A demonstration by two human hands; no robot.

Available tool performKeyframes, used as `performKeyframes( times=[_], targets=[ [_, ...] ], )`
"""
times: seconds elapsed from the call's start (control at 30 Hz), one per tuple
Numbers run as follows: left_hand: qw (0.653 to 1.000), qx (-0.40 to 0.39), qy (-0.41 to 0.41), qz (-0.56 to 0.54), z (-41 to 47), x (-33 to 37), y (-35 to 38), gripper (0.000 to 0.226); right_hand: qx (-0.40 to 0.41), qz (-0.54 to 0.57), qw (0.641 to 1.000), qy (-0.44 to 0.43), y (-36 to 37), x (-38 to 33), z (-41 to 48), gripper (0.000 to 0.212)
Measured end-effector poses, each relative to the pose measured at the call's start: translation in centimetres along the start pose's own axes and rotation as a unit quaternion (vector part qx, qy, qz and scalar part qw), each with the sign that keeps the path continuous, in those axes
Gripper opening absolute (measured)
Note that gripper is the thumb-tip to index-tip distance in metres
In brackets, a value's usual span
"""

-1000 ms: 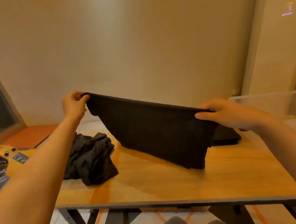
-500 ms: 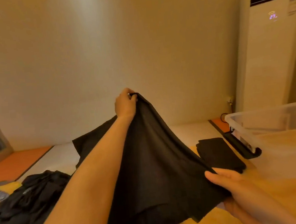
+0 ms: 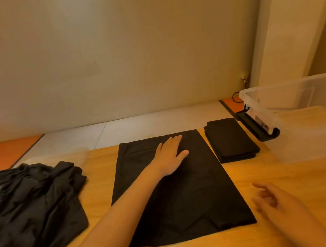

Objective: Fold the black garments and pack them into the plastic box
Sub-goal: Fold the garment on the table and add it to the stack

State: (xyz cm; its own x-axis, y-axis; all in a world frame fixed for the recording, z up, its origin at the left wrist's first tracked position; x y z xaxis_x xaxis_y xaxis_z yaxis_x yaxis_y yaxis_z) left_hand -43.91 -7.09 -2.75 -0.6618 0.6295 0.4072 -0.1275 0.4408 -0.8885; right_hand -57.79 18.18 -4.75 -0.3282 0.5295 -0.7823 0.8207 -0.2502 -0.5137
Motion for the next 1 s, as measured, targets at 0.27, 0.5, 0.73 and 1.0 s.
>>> performKeyframes(
  times=[0.27, 0.5, 0.73, 1.0],
  targets=[
    [0.996, 0.024, -0.066, 0.053, -12.1, -5.0, 2.0, 0.065, 0.012, -0.267, 0.940, -0.213, 6.7, -9.0, 1.7, 0.045],
    [0.992, 0.012, -0.103, 0.067, -18.6, -9.4, 5.2, 0.110, -0.037, -0.418, 0.889, -0.185, 9.8, -6.7, 4.7, 0.052],
    [0.986, 0.022, -0.109, 0.124, -21.3, -10.0, 6.5, 0.107, -0.014, -0.434, 0.883, -0.181, 10.9, -5.2, 1.9, 0.054],
    [0.993, 0.112, -0.006, 0.046, -25.9, -6.6, 5.4, 0.081, 0.008, -0.374, 0.885, -0.278, 9.9, -6.6, -3.3, 0.056]
  ],
)
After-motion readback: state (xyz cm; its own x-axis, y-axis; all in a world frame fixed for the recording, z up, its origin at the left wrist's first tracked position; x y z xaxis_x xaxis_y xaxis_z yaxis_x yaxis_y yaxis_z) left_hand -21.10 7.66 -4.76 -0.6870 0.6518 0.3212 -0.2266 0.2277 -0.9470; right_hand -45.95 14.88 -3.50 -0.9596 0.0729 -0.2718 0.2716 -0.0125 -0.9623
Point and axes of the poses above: each hand's wrist, its own z-axis towards the middle knuckle, its own y-axis out of the palm, x = y × z, the point moved 9 cm from there along z, towards the middle knuckle, and after that the axes turned 11 degrees about -x, right-handed, at the moved point
